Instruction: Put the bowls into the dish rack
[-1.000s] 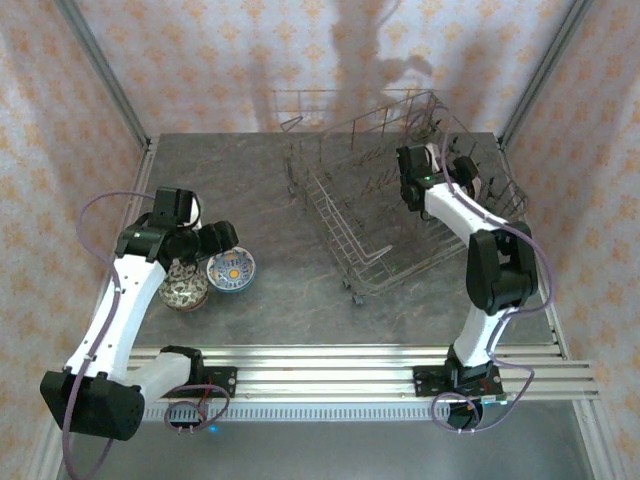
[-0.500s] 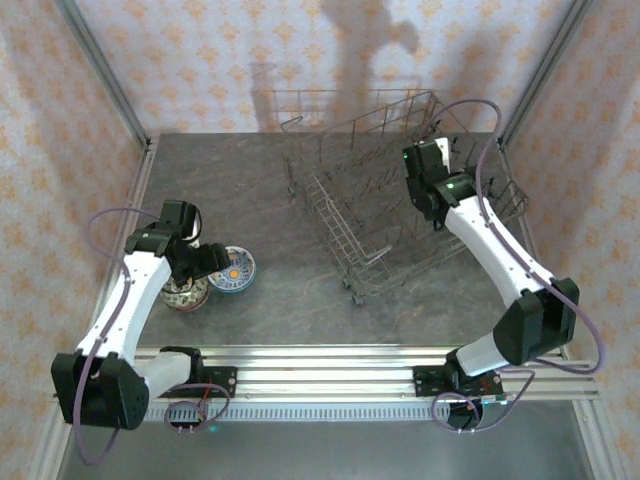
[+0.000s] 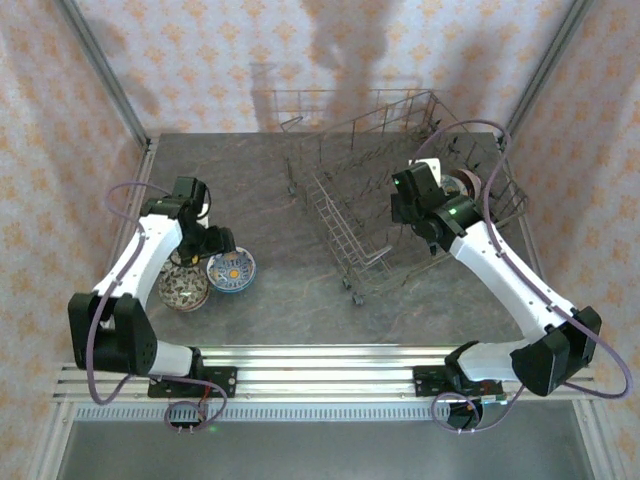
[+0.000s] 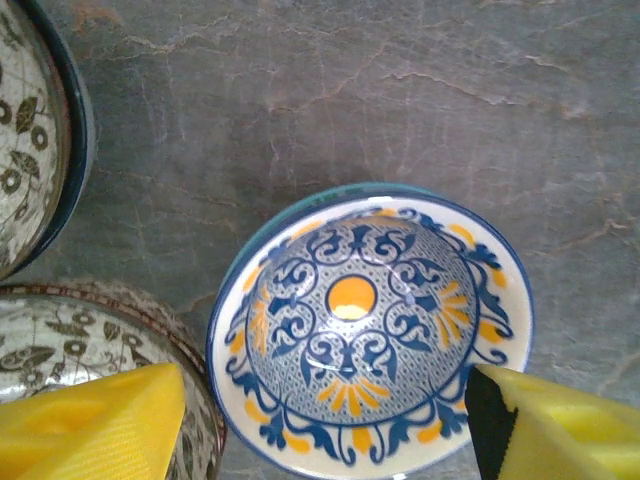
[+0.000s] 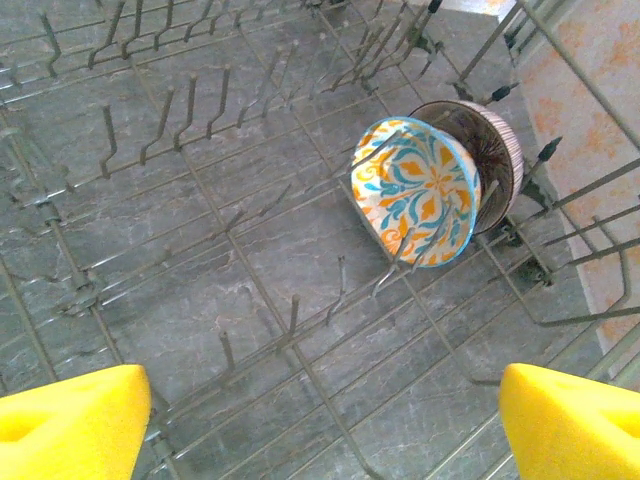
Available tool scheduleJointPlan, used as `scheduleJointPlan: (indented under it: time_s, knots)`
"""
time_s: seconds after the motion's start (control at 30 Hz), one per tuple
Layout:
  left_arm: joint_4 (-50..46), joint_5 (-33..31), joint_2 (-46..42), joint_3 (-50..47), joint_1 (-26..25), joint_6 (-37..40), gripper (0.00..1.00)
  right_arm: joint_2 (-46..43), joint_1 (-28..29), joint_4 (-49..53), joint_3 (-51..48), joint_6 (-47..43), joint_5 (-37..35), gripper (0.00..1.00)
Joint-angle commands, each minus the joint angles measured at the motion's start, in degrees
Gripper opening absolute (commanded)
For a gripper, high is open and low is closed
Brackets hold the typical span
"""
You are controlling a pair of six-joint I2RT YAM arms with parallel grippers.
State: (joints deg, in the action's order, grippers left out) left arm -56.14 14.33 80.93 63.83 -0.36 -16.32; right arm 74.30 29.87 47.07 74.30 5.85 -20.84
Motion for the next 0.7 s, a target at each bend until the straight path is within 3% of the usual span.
scheduleJointPlan:
  time_s: [0.0, 0.3, 0.67]
  knots:
    - [-0.02, -2.8, 2.86, 2.63, 0.43, 2.5, 0.77, -0.93, 0.42, 1.92, -0.54, 2.45, 1.1, 0.89]
    - [0.09, -1.25, 8.74, 3.79, 0.37, 3.4, 0.76, -0.43, 0.37, 0.49, 0.06, 4.38, 5.44, 0.87]
    - [0.56, 2.9, 8.91, 0.1, -0.06, 3.22, 0.74, -0.09, 0.46, 0.48, -0.2, 4.53, 5.98, 0.87]
